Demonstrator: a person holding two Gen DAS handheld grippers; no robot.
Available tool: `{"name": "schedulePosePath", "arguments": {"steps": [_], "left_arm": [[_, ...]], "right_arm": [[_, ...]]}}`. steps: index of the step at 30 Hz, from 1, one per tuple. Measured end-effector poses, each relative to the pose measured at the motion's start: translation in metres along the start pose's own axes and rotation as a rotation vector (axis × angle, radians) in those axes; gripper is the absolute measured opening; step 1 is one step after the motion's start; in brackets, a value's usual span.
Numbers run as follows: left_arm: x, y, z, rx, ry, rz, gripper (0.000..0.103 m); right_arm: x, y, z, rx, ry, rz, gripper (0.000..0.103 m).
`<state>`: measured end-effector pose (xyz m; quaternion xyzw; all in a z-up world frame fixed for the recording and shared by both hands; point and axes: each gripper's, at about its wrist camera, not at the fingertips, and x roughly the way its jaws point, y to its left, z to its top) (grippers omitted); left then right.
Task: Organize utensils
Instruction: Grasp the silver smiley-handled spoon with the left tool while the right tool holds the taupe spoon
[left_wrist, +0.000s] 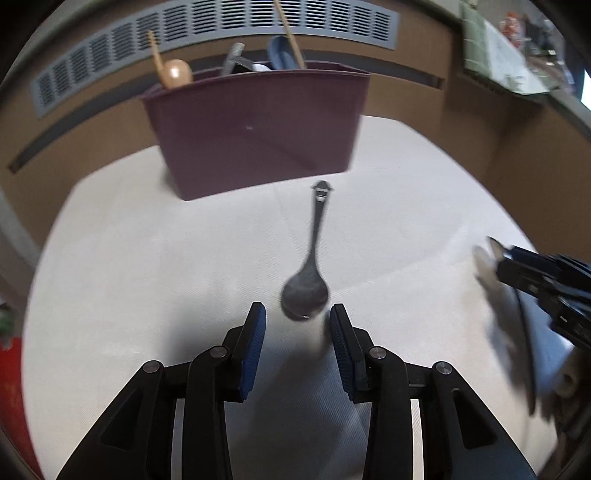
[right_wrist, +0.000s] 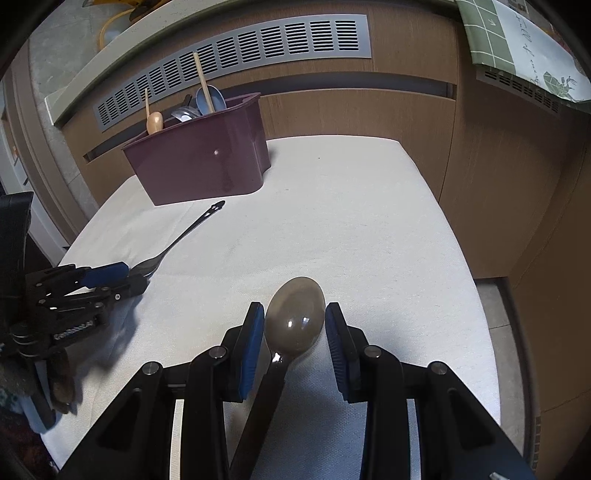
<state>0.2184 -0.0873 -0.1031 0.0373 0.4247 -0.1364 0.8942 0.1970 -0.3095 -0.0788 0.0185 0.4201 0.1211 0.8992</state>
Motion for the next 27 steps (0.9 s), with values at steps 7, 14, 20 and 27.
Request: {"name": "schedulePosePath", "arguments": {"steps": [7,14,20,27], "left_arm": [[0.005,0.003,0.005,0.034,-0.011,-0.065,0.043],[0.015,-0.007,0.016,0.018,0.013,-0.012,0.044],[0.015,-0.006,0.016,-0.019,-0.006,0.011,0.037],[-0.039,0.013,0.013,-0.085,-0.165,0.001,0.029]], "right_arm": [[0.000,0.003,0.000,-0.009,0.003,-0.003,0.031],[-0.003,0.003,0.001,-0.016,-0.003,-0.017,0.031],[-0.007,0.006,0.002,-0.020,-0.016,-0.022,0.031],[-0.026,0.013,0.006,-0.042,-0.055,-0.043,0.031]]}}
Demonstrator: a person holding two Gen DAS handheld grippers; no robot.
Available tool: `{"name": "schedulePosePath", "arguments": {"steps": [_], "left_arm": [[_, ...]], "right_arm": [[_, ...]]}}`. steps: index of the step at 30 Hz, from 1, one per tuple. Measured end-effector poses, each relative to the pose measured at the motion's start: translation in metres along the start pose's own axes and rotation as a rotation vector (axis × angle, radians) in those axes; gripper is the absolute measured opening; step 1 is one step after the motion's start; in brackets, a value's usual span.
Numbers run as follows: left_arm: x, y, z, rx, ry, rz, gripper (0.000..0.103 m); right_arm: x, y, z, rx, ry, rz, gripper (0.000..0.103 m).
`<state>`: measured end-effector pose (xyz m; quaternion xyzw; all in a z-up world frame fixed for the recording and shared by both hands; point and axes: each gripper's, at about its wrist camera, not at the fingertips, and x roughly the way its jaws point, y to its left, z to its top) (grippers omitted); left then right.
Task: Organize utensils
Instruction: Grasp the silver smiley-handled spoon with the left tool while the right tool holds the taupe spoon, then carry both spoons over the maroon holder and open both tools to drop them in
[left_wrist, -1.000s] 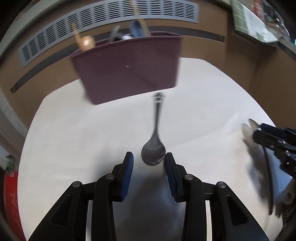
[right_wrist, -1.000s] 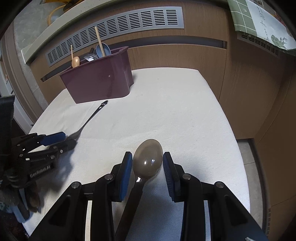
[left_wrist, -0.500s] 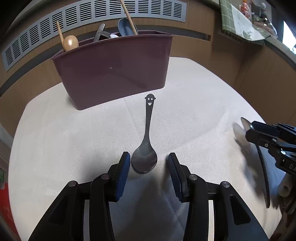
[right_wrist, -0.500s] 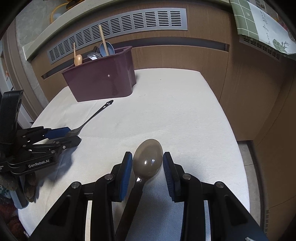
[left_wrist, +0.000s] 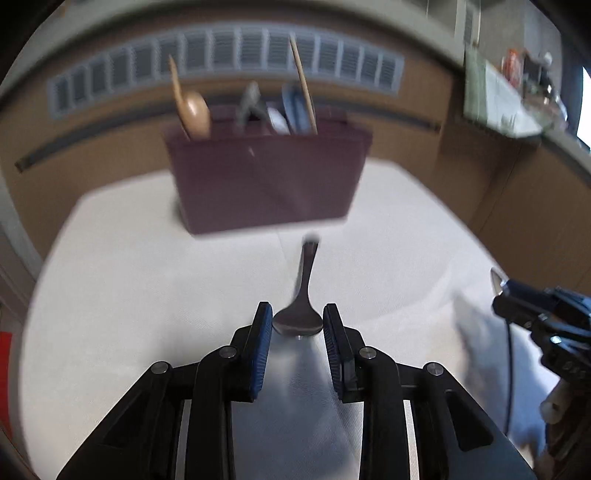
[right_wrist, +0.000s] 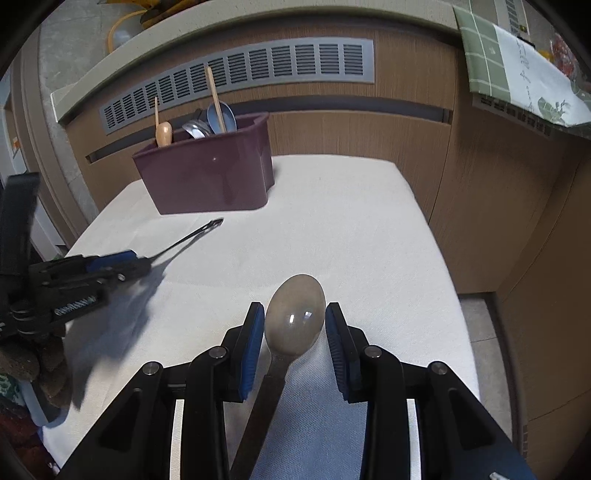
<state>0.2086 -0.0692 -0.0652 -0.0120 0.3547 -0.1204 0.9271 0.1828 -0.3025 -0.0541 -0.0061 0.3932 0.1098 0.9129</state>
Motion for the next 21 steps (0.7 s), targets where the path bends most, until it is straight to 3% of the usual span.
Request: {"name": "schedulePosePath", "arguments": {"steps": [3,8,21], "left_arm": [[-0.036,0.009,0.009,-0.017,-0.087,0.009,0.029],[-0.079,0.025,0.013,-0.057,-0.162,0.011,0.029],[-0.115,0.033,0.010,-0.064,-0.217,0.010,0.029]], "right_arm": [[-0.012,0.006,0.007,-0.001,-0.030,0.014,0.031],[-0.025,0.024,0.015,-0.025,-0.072,0.039,0.031],[-0.043,0.049,0.033,-0.073,-0.125,0.054,0.030]]}}
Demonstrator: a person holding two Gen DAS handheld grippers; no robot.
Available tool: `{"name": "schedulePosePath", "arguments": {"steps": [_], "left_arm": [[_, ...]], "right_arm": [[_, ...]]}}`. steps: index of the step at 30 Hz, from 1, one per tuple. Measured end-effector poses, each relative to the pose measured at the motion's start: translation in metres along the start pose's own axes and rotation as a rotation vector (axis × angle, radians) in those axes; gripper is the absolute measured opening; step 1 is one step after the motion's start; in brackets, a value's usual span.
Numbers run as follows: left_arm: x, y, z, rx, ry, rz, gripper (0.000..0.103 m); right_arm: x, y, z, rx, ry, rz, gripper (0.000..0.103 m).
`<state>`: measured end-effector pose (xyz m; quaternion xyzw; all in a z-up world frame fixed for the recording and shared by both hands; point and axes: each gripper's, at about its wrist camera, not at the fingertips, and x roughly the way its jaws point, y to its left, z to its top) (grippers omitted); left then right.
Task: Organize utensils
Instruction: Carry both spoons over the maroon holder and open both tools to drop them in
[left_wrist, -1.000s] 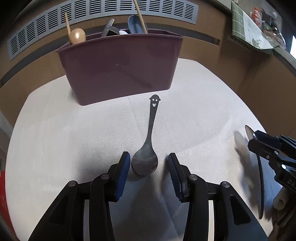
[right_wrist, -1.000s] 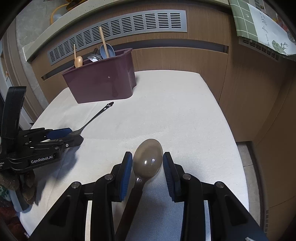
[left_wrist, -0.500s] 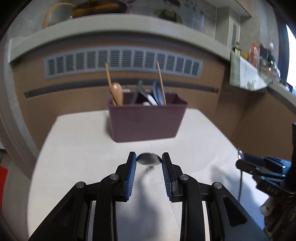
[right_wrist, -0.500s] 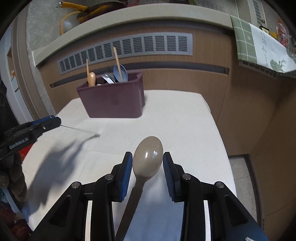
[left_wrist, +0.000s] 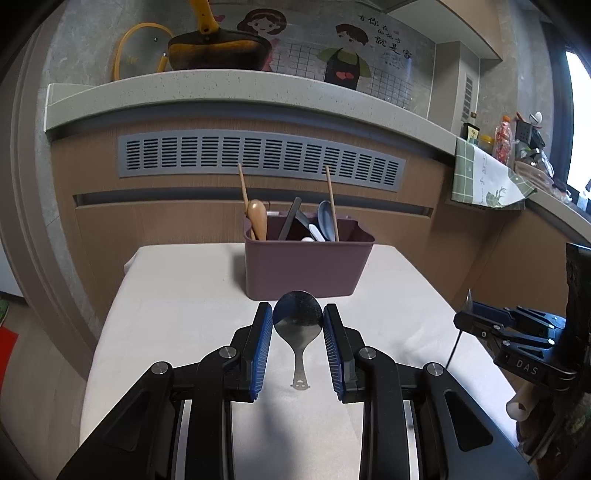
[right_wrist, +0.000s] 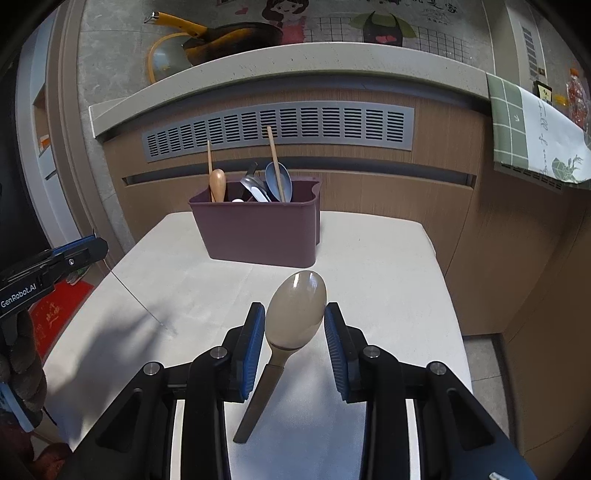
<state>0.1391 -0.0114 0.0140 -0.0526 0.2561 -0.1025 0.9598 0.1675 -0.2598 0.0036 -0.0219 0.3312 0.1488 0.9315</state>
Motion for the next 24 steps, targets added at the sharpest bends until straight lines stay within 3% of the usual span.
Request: {"name": "schedulePosePath", "arguments": {"steps": [6,15,19,24], "left_arm": [[-0.015,-0.003,0.031,0.019,-0.059,-0.017,0.029],[-0.054,-0.009,0.159,0.068,-0.267,-0.056,0.029],[-0.055,-0.007,0.198,0.055,-0.308,-0.065,0.029],[-0.041,-0.002,0.221,0.042,-0.313,-0.080,0.029]], "right_arm": [[-0.014,0.006,0.024,-0.042,-0.076,-0.019,0.029],[-0.073,0.016,0.147,-0.129,-0.337,-0.051,0.029],[-0.087,0.021,0.199,-0.157,-0.390,-0.070,0.029],[-0.085,0.031,0.227,-0.210,-0.414,-0.107,0.029]]}}
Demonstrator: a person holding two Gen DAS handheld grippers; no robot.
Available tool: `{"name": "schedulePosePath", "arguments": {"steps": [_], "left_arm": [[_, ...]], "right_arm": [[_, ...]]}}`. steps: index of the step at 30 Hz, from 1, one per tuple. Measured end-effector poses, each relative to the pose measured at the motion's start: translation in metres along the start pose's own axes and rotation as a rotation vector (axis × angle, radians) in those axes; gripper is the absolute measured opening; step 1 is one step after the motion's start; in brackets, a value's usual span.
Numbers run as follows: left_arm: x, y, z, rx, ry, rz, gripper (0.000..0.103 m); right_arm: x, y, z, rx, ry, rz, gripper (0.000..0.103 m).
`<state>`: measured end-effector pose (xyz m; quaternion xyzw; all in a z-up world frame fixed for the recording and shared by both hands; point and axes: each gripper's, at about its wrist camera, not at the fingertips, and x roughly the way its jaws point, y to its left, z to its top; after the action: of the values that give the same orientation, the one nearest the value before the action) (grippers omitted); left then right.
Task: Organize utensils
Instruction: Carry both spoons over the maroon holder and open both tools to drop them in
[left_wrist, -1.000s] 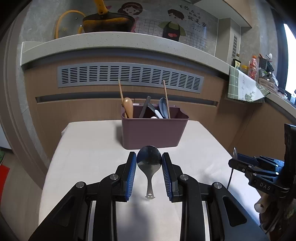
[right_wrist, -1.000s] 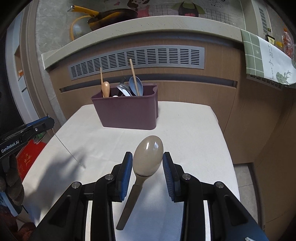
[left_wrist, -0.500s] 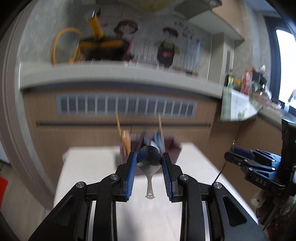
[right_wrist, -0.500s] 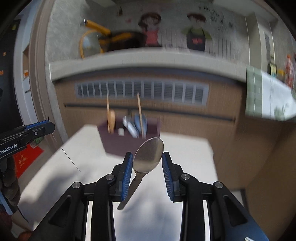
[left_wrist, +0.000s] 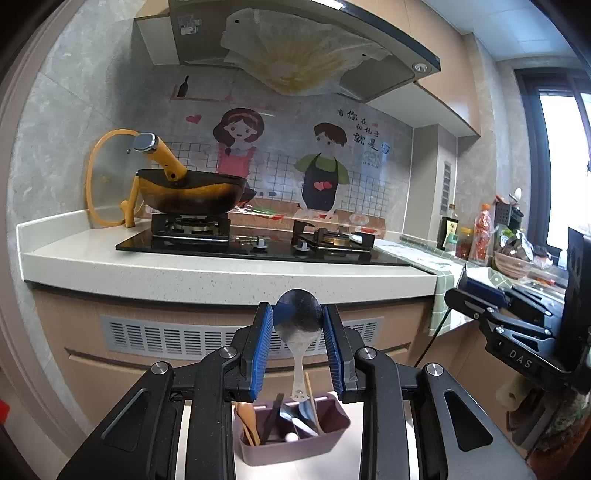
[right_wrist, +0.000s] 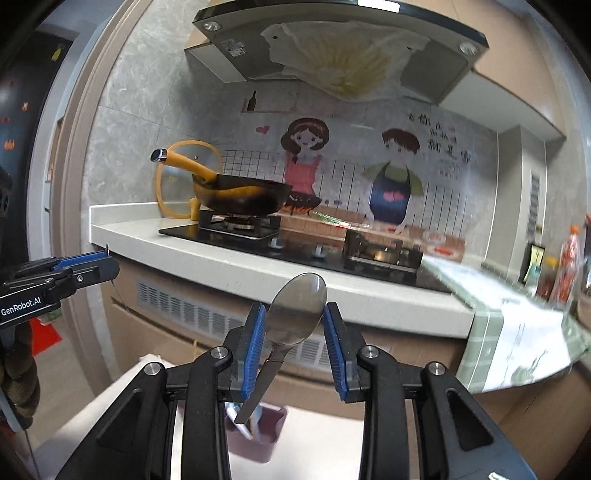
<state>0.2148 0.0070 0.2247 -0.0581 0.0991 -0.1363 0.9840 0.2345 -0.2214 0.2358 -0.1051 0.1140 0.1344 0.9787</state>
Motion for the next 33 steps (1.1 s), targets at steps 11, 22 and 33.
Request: {"name": "schedulePosePath", "arguments": {"steps": [11,22,33], "left_arm": [[0.076,0.023,-0.040,-0.046,0.171,-0.029,0.029],[0.133,0.046,-0.079,-0.098,0.276,-0.023,0.029],[0.176,0.066,-0.122,-0.193,0.431,-0.069,0.030]], "right_arm": [[0.059,0.005,-0.030,-0.007,0.087,0.023,0.029],[0.122,0.008,-0.073,-0.015,0.202,0.032,0.029],[0.174,0.044,-0.119,-0.083,0.321,0.089,0.029]]}}
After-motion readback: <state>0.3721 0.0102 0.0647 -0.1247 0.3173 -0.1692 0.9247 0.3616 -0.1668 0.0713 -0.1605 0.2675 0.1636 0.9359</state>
